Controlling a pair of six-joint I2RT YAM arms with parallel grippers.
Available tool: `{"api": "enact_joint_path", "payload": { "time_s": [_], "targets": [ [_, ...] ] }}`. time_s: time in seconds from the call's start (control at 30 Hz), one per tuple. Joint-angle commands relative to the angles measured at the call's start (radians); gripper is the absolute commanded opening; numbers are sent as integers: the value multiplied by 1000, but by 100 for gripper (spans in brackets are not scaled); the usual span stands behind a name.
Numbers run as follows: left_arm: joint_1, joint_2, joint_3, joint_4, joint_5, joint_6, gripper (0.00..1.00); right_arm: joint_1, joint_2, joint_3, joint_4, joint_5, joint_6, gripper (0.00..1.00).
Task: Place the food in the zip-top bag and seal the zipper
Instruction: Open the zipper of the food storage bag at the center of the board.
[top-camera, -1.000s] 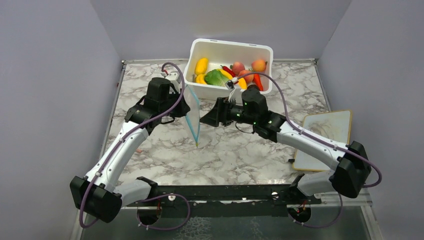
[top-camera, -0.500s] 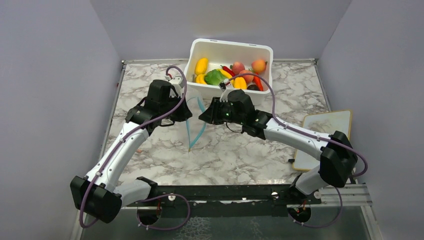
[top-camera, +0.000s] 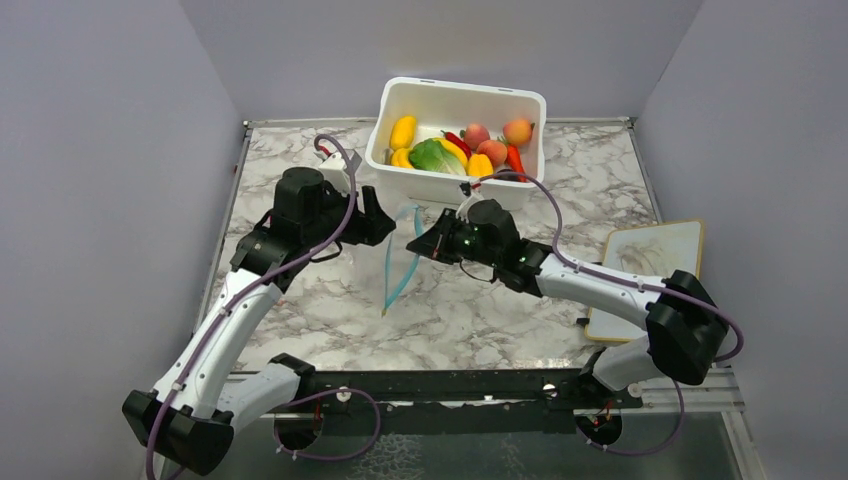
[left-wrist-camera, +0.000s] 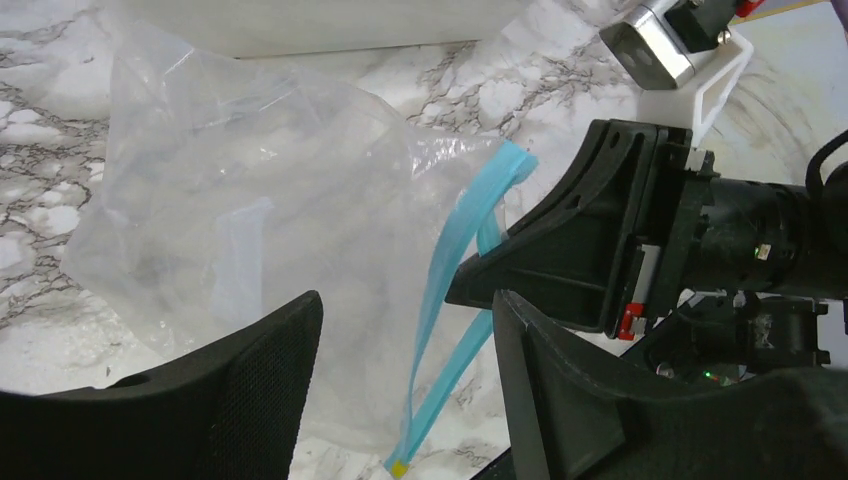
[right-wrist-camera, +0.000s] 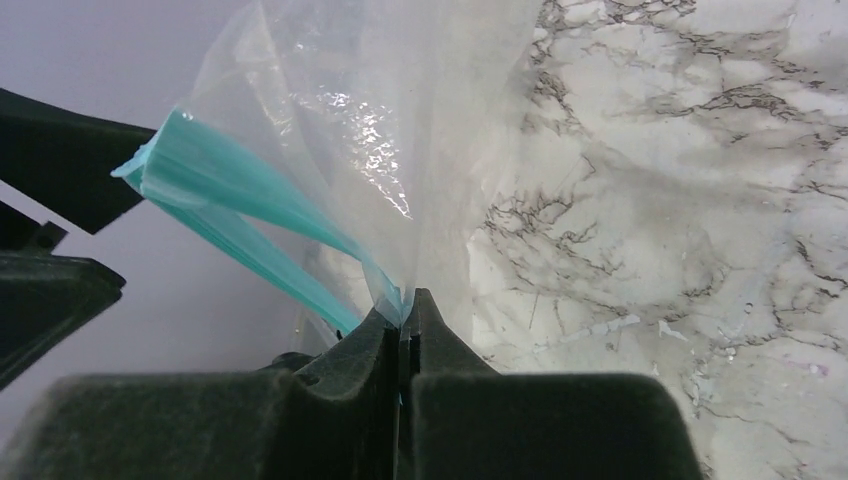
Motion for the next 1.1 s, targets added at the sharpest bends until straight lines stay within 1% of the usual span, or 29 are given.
{"api": "enact_joint_path", "payload": {
  "time_s": [0.0,0.1,0.2,0.33,0.43,0.5,0.57,0.7,0.8,0.97,1.07],
  "targets": [
    [-2,-55,-84,86,-9,13,66,3,-29,-29,118,33,113,1],
    [-3,-76,-137,119,3,2,66,3,-31,-46,163,30,139,1],
    [-8,-99,-187,171,32,3,66,3,-27,-52,170,27,169,1],
    [-11,-118,-229,195,-40,21,65,3,-17,-58,190,10,196,1],
    [-11,-117,-237,195,-70,31,61,3,-14,-71,210,1,213,1],
    [-14,-114,-241,204,-71,24,52,4,-13,-76,218,-3,215,1],
    [-14,-112,-236,205,-79,20,37,3,-8,-72,212,-7,209,1],
    [-14,-127,-207,205,-74,8,0,3,-7,-54,147,6,164,1],
    [-15,-153,-180,204,-99,7,0,3,-23,-60,70,70,117,2],
    [-14,-204,-143,211,-192,32,0,3,-73,-89,-50,199,68,2],
    [-15,-206,-124,212,-193,51,0,3,-94,-99,-92,247,37,3]
  ]
}}
